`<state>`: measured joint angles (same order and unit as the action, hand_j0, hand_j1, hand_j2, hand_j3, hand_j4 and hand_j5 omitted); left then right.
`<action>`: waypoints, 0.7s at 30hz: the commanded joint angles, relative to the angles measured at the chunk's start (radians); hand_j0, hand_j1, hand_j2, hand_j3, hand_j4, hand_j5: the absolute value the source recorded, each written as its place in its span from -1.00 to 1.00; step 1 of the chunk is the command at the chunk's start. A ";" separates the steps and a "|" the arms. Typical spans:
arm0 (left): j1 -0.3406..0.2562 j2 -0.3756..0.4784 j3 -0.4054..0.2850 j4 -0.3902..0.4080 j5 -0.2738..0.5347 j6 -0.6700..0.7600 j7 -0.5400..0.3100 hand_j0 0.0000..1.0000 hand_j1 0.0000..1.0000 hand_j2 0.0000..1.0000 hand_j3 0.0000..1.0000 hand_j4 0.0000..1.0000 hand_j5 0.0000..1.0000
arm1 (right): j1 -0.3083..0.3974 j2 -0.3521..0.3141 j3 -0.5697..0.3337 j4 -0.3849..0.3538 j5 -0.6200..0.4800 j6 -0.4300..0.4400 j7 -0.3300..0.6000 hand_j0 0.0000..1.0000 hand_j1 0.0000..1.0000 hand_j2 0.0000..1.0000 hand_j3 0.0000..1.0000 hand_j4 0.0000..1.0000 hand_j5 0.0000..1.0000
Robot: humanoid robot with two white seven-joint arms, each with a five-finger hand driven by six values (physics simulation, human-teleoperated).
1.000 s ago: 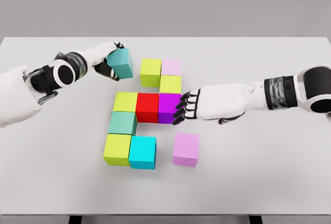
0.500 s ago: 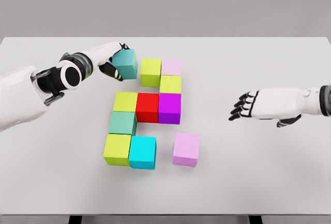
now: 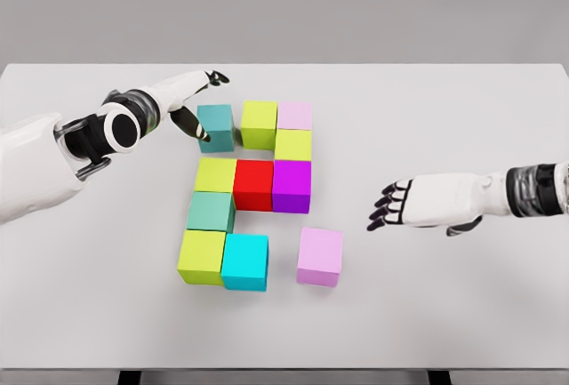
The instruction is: Assemble the squares on the desktop into the number 2
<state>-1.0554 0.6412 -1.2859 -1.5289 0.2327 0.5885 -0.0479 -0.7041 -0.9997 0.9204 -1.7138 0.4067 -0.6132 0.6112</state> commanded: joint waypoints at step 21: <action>0.002 -0.074 0.002 0.158 -0.084 -0.104 0.000 0.96 0.96 0.96 0.96 0.96 0.96 | -0.021 0.119 0.071 -0.044 0.006 0.002 0.000 1.00 1.00 1.00 1.00 1.00 1.00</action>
<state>-1.0538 0.5553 -1.2849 -1.3710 0.1557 0.5151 -0.0479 -0.7256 -0.8903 0.9902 -1.7564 0.4175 -0.6132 0.6113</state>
